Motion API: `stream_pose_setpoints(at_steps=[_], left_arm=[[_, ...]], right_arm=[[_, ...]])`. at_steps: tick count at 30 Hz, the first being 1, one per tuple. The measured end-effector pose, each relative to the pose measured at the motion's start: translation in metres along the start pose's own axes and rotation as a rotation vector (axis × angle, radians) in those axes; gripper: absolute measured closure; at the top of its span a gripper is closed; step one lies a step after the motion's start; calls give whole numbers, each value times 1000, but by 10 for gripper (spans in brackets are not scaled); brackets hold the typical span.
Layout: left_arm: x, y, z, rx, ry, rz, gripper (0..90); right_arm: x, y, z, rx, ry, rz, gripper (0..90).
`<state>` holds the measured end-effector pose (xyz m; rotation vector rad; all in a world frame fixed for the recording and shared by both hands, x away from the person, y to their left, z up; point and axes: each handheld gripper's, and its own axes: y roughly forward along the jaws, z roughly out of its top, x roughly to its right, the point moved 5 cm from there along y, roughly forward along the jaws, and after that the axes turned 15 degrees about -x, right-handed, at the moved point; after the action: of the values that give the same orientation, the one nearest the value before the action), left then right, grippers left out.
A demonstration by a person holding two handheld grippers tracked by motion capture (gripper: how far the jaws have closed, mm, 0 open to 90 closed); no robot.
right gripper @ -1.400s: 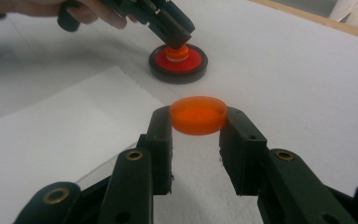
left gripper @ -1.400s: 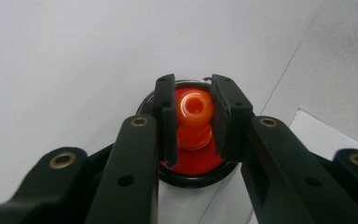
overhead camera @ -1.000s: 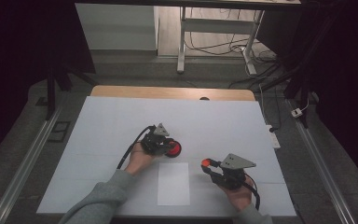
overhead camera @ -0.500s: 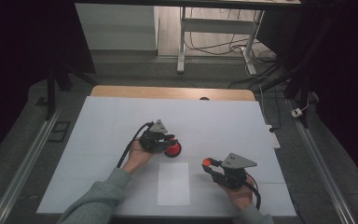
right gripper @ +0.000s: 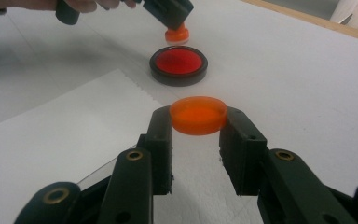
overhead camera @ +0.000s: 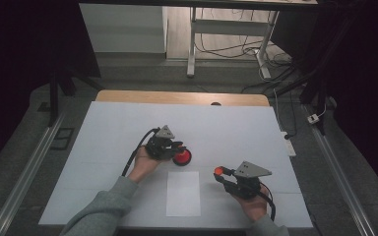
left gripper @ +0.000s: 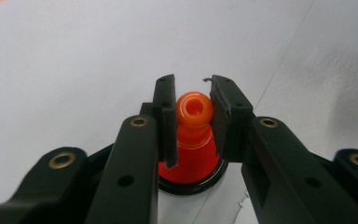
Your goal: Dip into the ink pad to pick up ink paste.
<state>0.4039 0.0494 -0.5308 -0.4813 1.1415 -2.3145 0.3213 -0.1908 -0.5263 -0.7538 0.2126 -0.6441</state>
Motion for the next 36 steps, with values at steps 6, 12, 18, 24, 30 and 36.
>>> stream_pose_setpoints(at_steps=[6,12,18,24,30,36], left_arm=[[-2,13,-5,-38,-9,1,725],[-3,16,-7,-43,-19,-7,725],[-3,16,-7,-43,-20,-6,725],[-3,16,-8,-38,-26,-8,725],[-4,17,-8,-37,-25,-8,725],[-2,17,-9,-38,-13,6,726]], right_arm=[[-1,1,0,8,2,6,647],[0,1,0,3,4,4,647],[0,1,0,4,4,2,647],[0,1,0,-1,1,1,647],[0,1,0,3,4,1,646],[0,1,0,4,5,1,647]])
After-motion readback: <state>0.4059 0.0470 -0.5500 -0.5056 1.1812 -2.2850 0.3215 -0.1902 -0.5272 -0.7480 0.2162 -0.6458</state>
